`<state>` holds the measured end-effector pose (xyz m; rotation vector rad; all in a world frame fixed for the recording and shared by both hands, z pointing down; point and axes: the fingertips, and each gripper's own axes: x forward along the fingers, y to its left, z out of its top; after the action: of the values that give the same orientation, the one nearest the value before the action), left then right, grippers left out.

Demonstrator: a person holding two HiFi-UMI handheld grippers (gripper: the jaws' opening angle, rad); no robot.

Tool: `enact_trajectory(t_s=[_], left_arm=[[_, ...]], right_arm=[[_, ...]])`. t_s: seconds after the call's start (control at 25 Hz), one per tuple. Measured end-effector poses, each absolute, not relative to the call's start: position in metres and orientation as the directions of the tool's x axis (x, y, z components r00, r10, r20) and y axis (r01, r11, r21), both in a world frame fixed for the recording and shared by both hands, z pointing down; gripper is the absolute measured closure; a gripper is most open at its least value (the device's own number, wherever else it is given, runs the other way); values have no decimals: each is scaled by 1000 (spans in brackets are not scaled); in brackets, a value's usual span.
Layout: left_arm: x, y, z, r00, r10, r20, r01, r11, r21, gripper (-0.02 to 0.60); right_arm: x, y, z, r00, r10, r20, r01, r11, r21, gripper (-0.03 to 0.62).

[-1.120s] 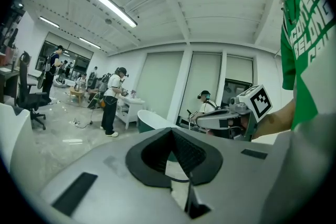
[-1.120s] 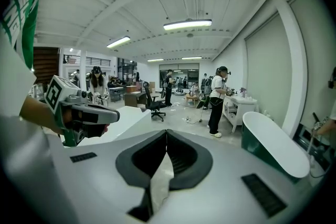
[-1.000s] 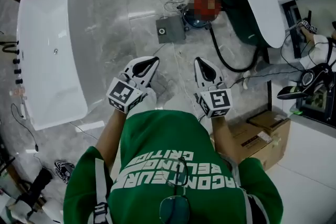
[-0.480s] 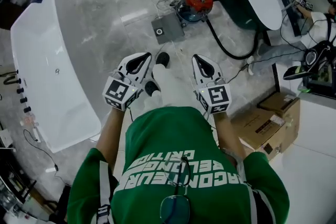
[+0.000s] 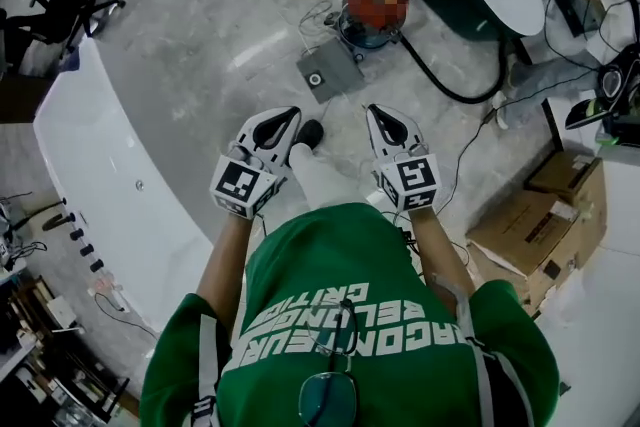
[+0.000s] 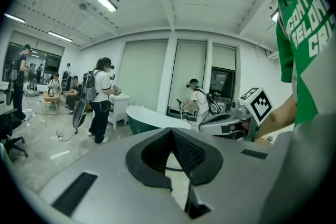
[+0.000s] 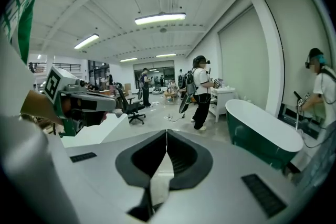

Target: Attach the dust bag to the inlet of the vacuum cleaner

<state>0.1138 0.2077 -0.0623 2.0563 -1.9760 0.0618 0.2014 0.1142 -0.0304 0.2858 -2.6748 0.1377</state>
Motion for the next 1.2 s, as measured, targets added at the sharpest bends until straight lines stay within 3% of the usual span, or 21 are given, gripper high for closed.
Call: enact_trajectory(t_s=[0.52,0.84,1.2], left_arm=[[16,127,-31,293,-890,349,-956,-264,130,580],[-13,88,-13,351,-861,369,-936,-333,112,580],[-29,50,12,470,-797,379,-881,-450,146,580]], right_arm=[[100,40,9,-831,-280,481,-372,922,-106,586],[77,16,28,-809,-285,515,-391,914,-108,586],[56,0,32,-851,-246,463,-415,856,-308,586]])
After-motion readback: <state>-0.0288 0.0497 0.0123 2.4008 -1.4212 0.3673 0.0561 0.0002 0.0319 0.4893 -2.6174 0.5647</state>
